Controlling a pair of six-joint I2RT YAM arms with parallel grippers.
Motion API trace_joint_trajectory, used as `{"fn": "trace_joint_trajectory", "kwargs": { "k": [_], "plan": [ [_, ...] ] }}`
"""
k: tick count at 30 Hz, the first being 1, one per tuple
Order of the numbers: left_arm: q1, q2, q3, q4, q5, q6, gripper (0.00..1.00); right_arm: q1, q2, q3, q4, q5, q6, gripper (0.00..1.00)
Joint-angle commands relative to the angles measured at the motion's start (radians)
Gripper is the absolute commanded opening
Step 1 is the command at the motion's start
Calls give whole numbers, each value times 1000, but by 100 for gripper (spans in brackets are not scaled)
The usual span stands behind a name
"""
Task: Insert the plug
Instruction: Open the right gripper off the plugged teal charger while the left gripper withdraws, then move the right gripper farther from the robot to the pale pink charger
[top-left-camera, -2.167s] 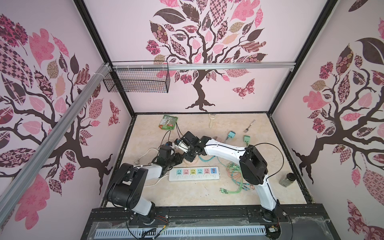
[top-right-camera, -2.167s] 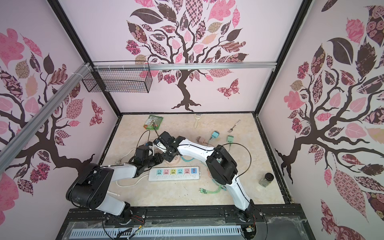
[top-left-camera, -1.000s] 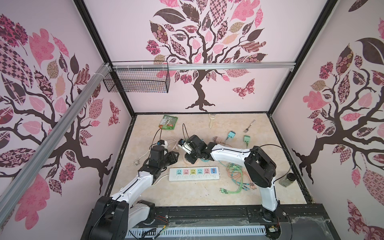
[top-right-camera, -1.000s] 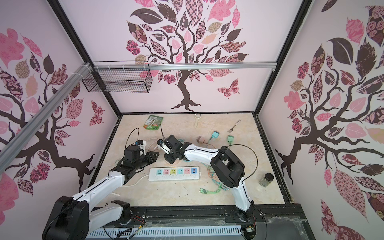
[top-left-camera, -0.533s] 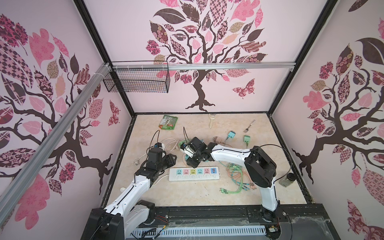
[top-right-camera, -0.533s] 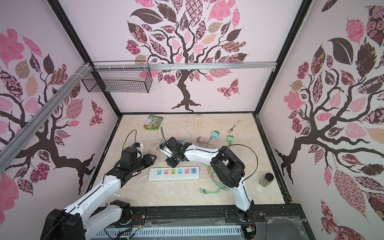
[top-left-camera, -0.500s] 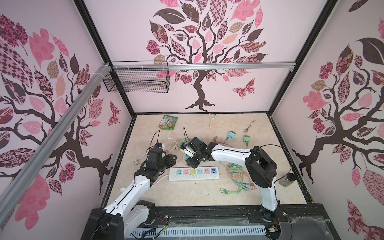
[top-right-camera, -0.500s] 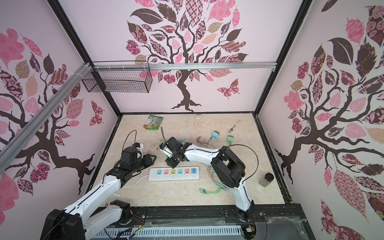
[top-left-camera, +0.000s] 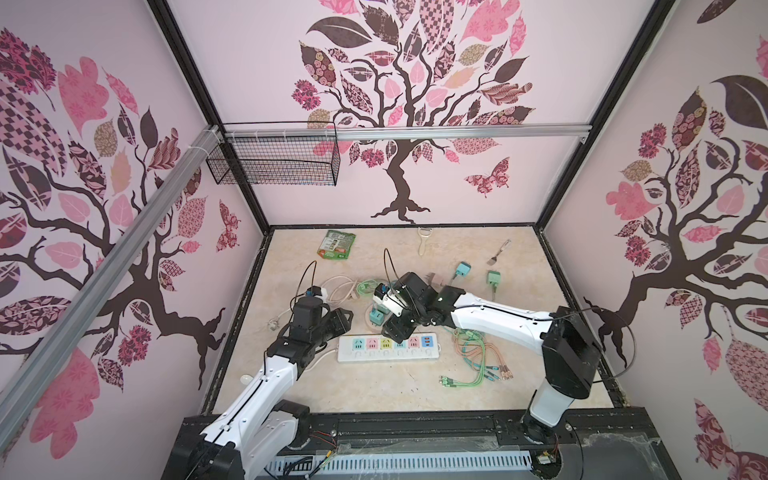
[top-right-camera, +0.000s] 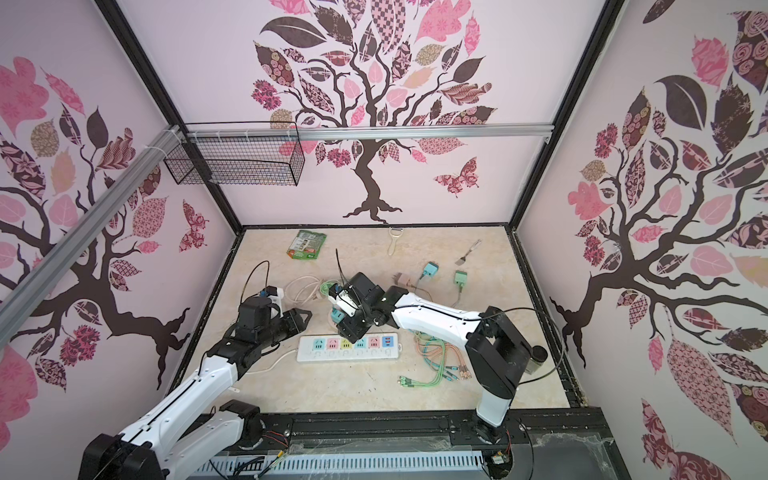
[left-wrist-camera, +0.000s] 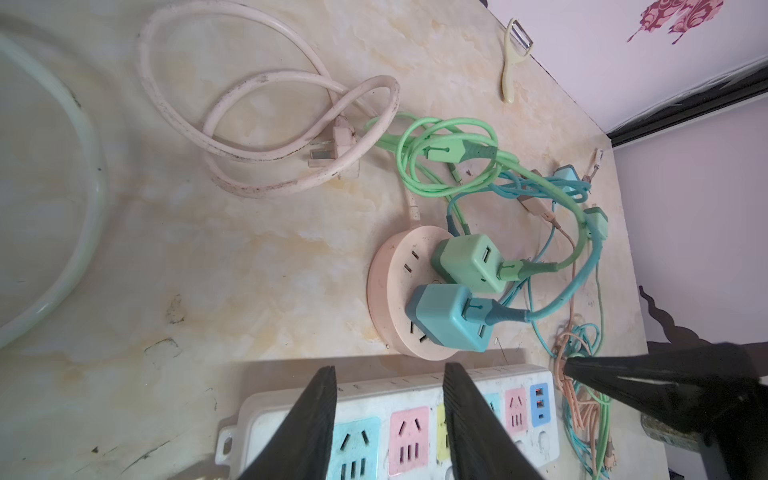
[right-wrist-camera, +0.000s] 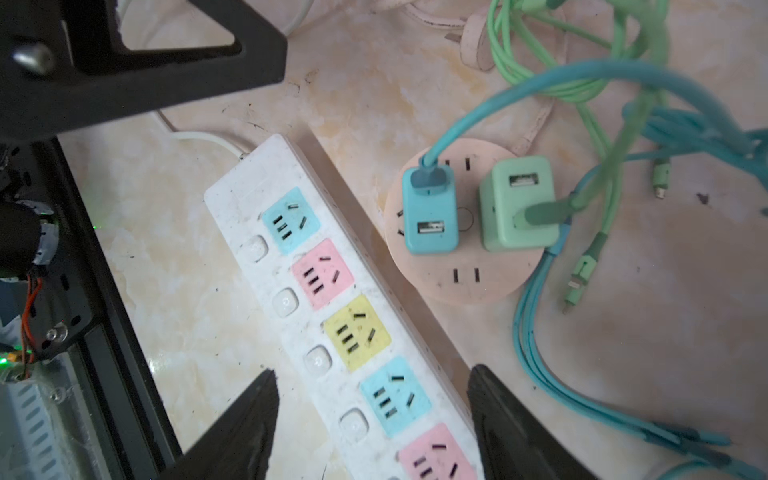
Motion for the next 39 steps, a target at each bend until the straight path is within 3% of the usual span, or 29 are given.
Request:
{"fn": "trace_joint_trajectory", "kwargs": {
  "k": [1,5,13,21,39],
  "plan": [
    [4,-30,35,-26,-5,3,49,-32,-135,-55,11,-20,36,76],
    [4,-49,49,-54,-5,13,53,-142,-250,-146,63,-33,73,76],
    [5,-103,68,-98,16,21,57,-316,-356,-266,138,139,90,78],
    [6,-159,90,-146,59,32,62,-429,-310,-300,214,113,118,79],
    [6,-285,141,-285,73,70,71,-543,-96,-220,251,73,89,78]
  ]
}}
